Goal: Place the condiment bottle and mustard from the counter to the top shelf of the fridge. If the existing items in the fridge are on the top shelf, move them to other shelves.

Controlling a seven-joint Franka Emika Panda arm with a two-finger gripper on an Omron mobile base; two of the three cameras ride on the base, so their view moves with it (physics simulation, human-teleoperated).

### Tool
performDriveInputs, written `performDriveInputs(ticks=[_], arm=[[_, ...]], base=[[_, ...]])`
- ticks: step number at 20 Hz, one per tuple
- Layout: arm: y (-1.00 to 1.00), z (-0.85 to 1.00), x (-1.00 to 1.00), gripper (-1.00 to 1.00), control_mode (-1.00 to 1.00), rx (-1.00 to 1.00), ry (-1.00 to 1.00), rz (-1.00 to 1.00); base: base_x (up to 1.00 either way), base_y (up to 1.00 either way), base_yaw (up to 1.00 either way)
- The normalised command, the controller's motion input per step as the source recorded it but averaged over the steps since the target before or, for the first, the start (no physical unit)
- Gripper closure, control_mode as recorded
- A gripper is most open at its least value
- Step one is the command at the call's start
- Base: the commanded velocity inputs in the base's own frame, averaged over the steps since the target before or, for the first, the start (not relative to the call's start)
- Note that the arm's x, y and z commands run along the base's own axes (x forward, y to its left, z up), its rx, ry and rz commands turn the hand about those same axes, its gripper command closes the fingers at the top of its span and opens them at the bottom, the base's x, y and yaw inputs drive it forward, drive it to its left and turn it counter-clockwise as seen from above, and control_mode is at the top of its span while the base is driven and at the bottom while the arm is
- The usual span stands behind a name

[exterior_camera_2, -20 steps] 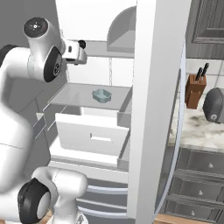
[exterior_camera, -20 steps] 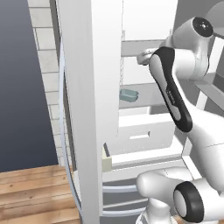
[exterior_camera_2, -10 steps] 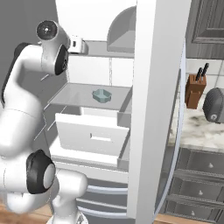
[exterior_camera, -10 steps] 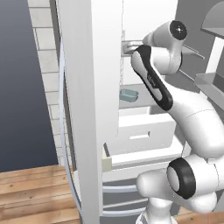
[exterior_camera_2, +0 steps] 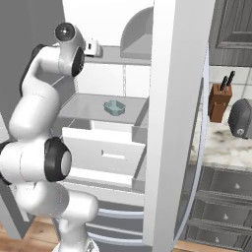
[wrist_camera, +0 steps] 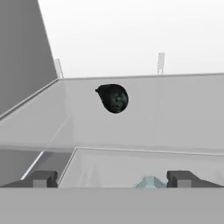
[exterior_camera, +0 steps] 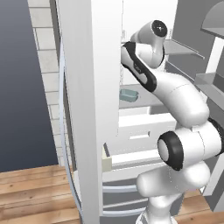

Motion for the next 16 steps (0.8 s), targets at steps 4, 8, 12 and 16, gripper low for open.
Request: performDriveInputs(ticks=[4, 8, 12, 16], arm=[[0.01, 0.00, 0.82, -1.00, -1.00, 0.00, 0.02, 0.04], [0.04, -0.01, 0.75, -1.00, -1.00, 0.00, 0.00, 0.04], [0.08, 0.00, 0.69, -1.00, -1.00, 0.00, 0.00, 0.04], [0.14, -0.05, 0.63, -1.00, -1.00, 0.00, 0.01, 0.02]], base=[[0.00, 0.00, 0.00], [0.00, 0.00, 0.00], [0.00, 0.00, 0.00], [0.00, 0.00, 0.00]])
